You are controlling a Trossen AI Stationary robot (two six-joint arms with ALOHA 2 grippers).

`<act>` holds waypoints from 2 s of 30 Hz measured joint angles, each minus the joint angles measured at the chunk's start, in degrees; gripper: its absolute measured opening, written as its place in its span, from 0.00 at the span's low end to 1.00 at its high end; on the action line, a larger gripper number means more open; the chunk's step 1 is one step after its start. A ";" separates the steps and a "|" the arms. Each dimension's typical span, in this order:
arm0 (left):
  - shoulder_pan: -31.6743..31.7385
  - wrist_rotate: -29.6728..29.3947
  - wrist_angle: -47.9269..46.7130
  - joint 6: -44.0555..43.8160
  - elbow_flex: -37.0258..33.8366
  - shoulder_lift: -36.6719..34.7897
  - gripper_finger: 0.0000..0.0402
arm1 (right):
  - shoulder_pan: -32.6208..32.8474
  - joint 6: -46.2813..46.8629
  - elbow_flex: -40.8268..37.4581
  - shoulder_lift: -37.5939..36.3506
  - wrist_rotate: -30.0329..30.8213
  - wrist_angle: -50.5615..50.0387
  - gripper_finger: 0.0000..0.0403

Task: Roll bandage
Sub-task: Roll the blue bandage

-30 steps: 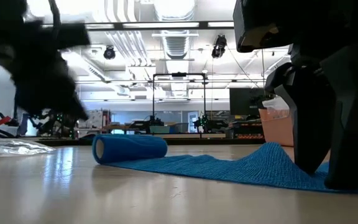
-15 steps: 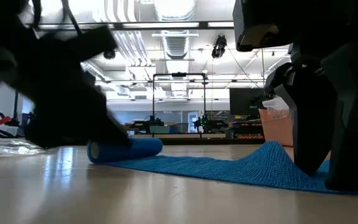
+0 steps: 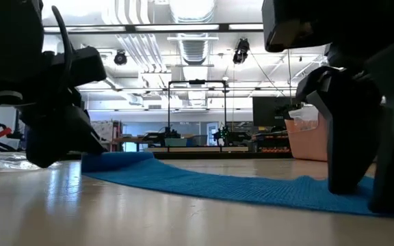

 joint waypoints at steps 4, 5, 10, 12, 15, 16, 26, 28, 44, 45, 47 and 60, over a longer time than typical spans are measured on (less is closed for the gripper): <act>-0.02 -0.38 1.82 -1.04 -1.61 -0.16 0.38 | 0.98 1.72 0.03 0.02 0.00 -0.03 0.53; -0.02 -0.63 2.33 -1.70 -2.20 -0.19 0.38 | 1.23 2.17 0.05 0.02 0.00 -0.01 0.53; -0.02 -1.05 4.82 -3.54 -4.27 -0.27 0.38 | 2.37 4.83 0.03 -0.44 0.00 0.02 0.53; -0.02 -0.98 5.42 -3.61 -4.41 -0.33 0.38 | 2.81 6.11 -0.08 -1.01 -0.39 -0.05 0.54; -0.02 -0.72 6.27 -3.40 -4.40 -0.41 0.38 | 3.57 8.37 -0.16 -1.86 -0.60 -0.17 0.56; -0.02 -0.58 6.83 -3.25 -4.43 -0.45 0.38 | 3.84 8.66 -0.11 -2.12 -0.01 -0.29 0.57; 0.00 1.32 9.87 1.64 -1.43 -0.43 0.38 | 3.42 5.19 6.25 -3.21 8.19 0.87 0.61; 0.03 1.06 9.86 2.68 -0.93 -0.46 0.38 | 3.35 4.48 7.94 -3.26 8.57 1.37 0.61; 0.00 0.31 6.23 2.59 -1.26 -0.51 0.38 | -3.99 2.45 8.71 -0.38 22.01 5.88 0.58; 0.00 0.45 5.72 2.35 -1.26 -0.57 0.38 | -5.40 2.09 8.61 0.52 22.29 7.00 0.58; 0.00 0.44 5.35 2.17 -1.26 -0.70 0.38 | -8.13 1.46 8.61 2.14 24.66 11.30 0.57; 0.00 -2.82 3.40 -0.21 -3.68 -4.18 0.38 | -17.61 -1.78 8.86 13.51 26.03 28.82 0.53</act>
